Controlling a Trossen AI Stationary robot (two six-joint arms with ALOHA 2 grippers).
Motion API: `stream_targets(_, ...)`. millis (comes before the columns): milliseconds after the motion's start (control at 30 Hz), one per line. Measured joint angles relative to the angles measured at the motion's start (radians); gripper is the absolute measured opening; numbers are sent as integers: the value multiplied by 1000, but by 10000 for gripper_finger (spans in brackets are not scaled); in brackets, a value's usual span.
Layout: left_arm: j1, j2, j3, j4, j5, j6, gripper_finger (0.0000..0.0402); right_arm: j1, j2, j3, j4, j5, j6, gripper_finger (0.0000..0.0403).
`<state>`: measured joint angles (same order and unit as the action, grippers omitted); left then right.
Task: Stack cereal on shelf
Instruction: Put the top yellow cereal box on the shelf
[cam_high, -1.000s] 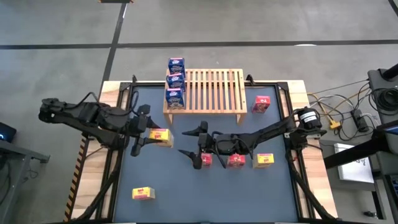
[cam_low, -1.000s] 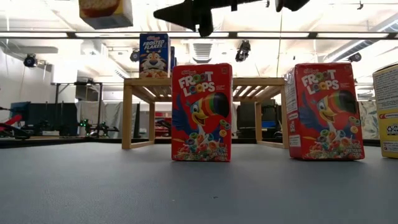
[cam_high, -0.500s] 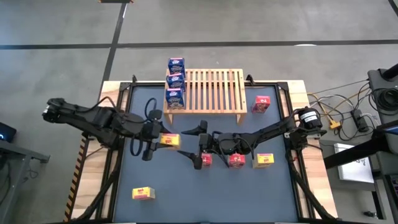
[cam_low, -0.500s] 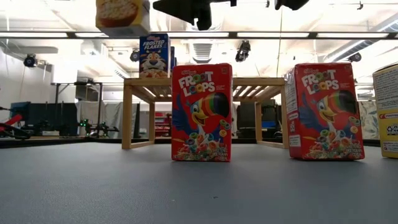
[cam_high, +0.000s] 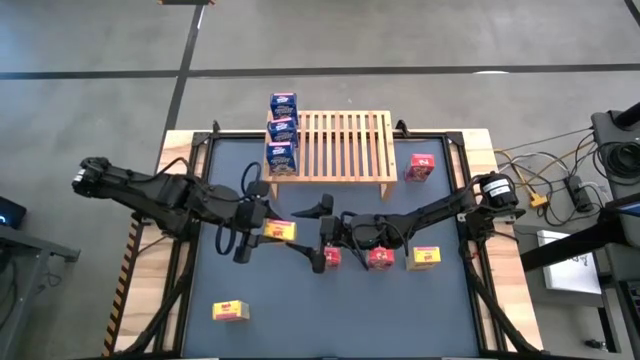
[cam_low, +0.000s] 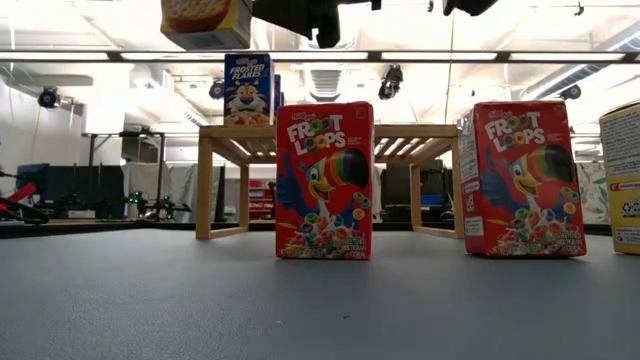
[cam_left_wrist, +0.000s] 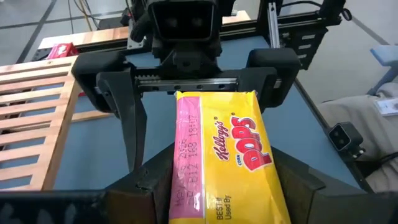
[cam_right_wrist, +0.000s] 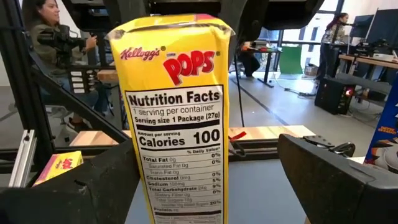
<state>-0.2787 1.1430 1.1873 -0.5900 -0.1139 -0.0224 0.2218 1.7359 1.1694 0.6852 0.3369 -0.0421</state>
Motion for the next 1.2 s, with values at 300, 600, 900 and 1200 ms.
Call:
stream_targets(300, 0, 16, 22, -2, -1, 16, 174, 0, 0, 0, 0, -11, -16, 276)
stream_targets(600, 0, 14, 24, 0, 0, 18, 174, 0, 0, 0, -1, -55, -24, 204)
stream_targets(900, 0, 12, 24, -5, 0, 21, 174, 0, 0, -1, -3, -56, -21, 168)
stream_targets(1200, 0, 10, 24, -8, -6, 21, 191, 0, 0, -1, -3, -56, -8, 163)
